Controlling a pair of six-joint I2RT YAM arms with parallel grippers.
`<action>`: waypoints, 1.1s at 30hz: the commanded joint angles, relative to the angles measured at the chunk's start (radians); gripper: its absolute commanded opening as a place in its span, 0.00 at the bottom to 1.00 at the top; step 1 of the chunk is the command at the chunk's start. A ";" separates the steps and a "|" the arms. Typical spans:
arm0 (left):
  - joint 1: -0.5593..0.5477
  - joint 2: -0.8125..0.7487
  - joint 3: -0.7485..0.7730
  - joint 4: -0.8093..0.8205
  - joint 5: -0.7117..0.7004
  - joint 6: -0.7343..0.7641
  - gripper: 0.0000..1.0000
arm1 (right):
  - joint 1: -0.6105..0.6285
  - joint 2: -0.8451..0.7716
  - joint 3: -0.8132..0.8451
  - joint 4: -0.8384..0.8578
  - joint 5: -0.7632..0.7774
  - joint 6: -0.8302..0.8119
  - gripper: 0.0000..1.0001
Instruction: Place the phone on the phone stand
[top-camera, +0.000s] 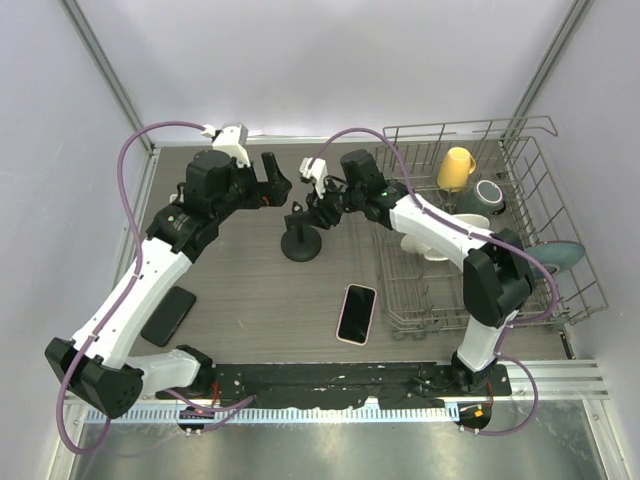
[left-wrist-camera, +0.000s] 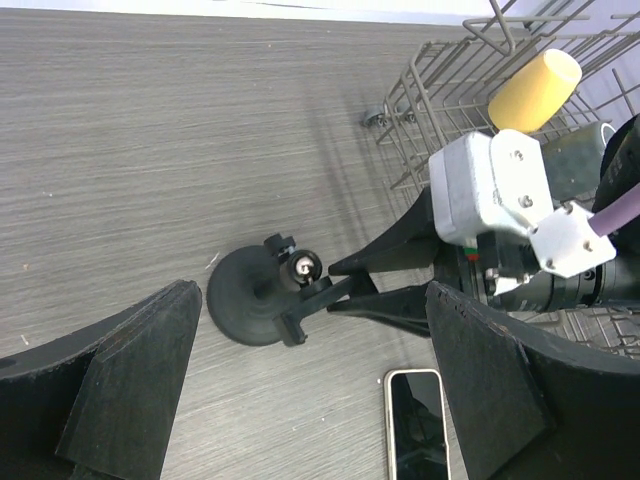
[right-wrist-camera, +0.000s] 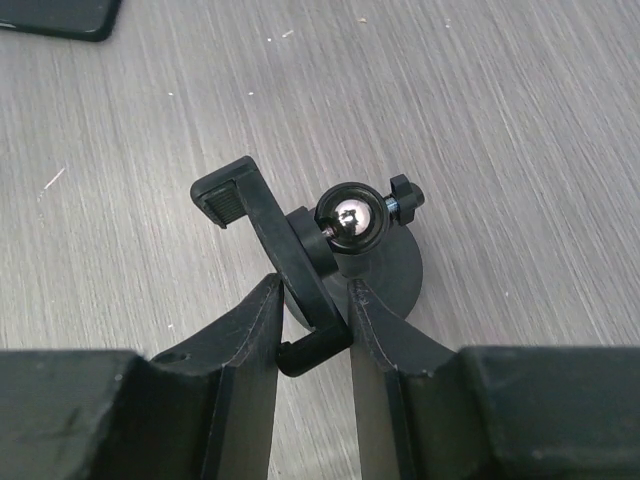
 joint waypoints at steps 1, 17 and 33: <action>-0.001 -0.025 0.026 0.025 -0.018 0.009 1.00 | 0.028 0.011 0.058 0.047 -0.038 0.005 0.00; -0.002 -0.124 0.018 0.034 -0.047 0.016 1.00 | 0.057 -0.251 0.020 -0.116 0.627 0.454 0.90; -0.002 -0.232 -0.026 0.081 -0.121 0.019 1.00 | 0.630 -0.416 -0.228 -0.641 1.200 1.353 0.92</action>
